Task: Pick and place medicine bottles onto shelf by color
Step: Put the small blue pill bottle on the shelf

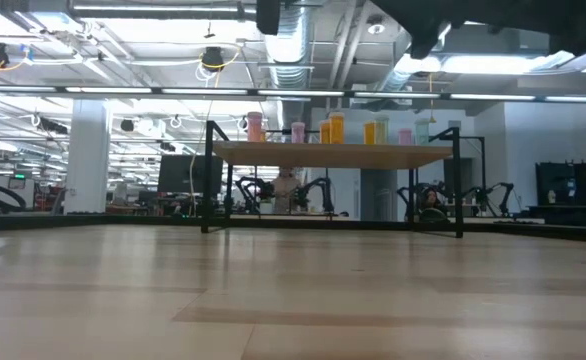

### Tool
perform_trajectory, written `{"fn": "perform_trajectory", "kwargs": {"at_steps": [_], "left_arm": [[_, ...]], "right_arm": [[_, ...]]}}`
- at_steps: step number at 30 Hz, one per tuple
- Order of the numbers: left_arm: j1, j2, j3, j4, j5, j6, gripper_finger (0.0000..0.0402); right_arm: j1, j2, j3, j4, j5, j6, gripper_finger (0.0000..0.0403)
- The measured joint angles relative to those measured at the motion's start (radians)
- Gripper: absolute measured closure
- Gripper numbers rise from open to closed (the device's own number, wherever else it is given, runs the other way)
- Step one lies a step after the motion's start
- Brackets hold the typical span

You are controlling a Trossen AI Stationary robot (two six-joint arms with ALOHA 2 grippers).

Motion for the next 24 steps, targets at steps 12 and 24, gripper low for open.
{"fn": "perform_trajectory", "kwargs": {"at_steps": [12,24], "left_arm": [[0.003,0.101,0.033,0.046,0.04,-0.037,0.0317],[-0.012,0.1,0.041,0.099,0.043,-0.047,0.0317]], "right_arm": [[0.031,0.0,0.0,0.012,-0.03,0.0,0.0148],[0.064,0.0,0.0,0.036,-0.029,0.0,0.0174]]}}
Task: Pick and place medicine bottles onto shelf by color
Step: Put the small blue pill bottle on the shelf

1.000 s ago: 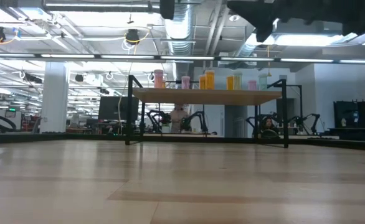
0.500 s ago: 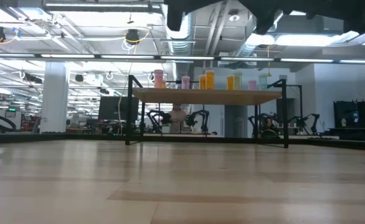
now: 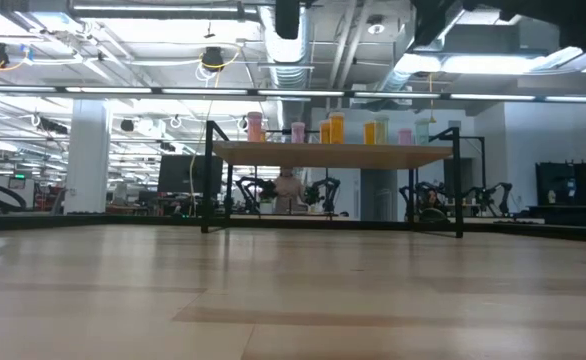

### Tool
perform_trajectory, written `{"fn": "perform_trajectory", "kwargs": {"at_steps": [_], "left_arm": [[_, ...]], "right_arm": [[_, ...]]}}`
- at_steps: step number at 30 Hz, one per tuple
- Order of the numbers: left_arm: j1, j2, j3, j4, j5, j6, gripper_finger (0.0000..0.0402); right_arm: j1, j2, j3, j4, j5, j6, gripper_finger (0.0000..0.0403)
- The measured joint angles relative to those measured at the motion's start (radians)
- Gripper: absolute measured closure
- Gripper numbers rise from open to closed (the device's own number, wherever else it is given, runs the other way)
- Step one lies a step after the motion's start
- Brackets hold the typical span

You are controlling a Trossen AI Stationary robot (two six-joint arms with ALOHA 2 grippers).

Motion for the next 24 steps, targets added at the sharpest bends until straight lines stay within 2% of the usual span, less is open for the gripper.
{"fn": "perform_trajectory", "kwargs": {"at_steps": [7,11,24], "left_arm": [[-0.002,0.0,0.0,-0.011,-0.001,-0.007,0.0317],[-0.002,0.0,0.0,-0.012,0.0,-0.008,0.0317],[-0.001,0.0,-0.003,-0.03,0.019,-0.025,0.0317]], "right_arm": [[-0.011,0.0,0.0,0.003,0.001,0.0,0.0237],[-0.009,0.005,0.0,0.004,0.002,0.0,0.0258],[-0.008,0.084,0.001,0.101,0.0,0.0,0.0256]]}}
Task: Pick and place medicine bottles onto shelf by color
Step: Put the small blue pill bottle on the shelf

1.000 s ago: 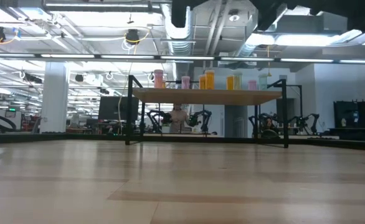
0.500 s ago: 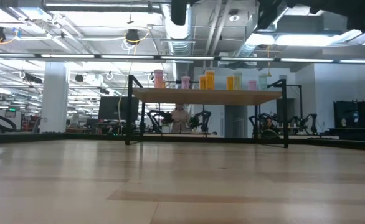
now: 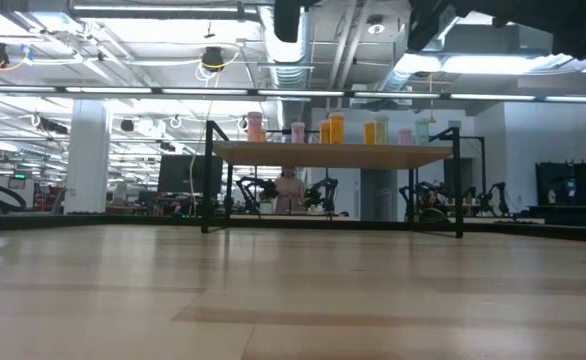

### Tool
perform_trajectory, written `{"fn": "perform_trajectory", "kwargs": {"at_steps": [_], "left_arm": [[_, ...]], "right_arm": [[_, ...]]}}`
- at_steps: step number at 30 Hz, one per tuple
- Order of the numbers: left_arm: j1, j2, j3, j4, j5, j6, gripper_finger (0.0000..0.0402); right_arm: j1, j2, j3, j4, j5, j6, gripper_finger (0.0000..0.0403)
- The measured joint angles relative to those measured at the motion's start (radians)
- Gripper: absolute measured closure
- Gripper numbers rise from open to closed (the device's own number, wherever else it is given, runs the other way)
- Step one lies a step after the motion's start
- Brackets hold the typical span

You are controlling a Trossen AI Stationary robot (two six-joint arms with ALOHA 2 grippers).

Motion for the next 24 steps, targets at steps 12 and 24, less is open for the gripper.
{"fn": "perform_trajectory", "kwargs": {"at_steps": [12,24], "left_arm": [[0.0,0.0,0.001,-0.016,0.003,-0.015,0.0317],[0.0,0.0,0.003,-0.062,-0.008,-0.047,0.0247]], "right_arm": [[0.002,0.0,0.0,0.0,-0.001,0.008,0.0289],[0.001,0.0,0.0,0.006,-0.011,0.01,0.0293]]}}
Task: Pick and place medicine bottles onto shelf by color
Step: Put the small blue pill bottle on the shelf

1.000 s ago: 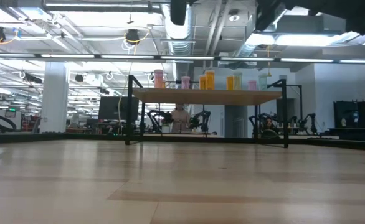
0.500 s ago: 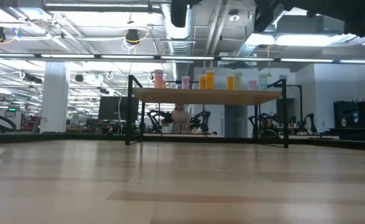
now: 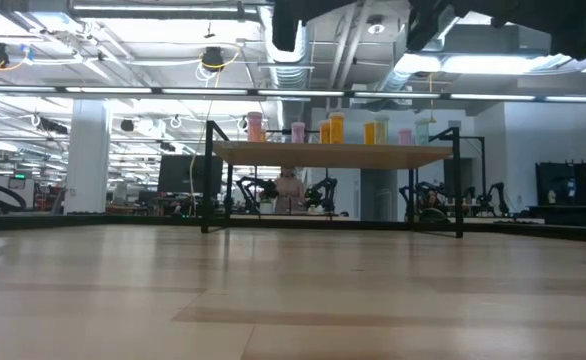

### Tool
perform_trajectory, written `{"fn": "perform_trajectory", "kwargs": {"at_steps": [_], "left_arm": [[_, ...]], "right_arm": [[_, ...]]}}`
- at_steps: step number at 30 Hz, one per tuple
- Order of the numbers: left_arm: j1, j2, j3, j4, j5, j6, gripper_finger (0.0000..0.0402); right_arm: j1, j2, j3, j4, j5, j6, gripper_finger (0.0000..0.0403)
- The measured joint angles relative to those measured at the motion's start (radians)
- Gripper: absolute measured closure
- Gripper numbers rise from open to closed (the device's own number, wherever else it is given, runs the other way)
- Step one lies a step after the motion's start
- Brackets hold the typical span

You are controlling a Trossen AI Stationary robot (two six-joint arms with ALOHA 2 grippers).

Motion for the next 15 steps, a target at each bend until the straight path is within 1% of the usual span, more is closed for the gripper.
{"fn": "perform_trajectory", "kwargs": {"at_steps": [5,11,13,15], "left_arm": [[0.0,-0.014,0.0,-0.094,-0.004,-0.015,0.0223],[-0.002,-0.117,-0.001,-0.281,-0.022,-0.084,0.0215],[-0.014,-0.139,-0.001,-0.315,-0.077,-0.113,0.0216],[-0.035,-0.143,-0.001,-0.314,-0.177,-0.123,0.0218]], "right_arm": [[0.0,-0.001,0.0,-0.012,0.0,-0.001,0.0294],[-0.009,-0.003,0.0,-0.065,-0.001,-0.011,0.0294],[-0.017,-0.003,0.0,-0.085,0.001,-0.011,0.0294],[-0.024,-0.003,0.0,-0.116,0.03,-0.011,0.0294]]}}
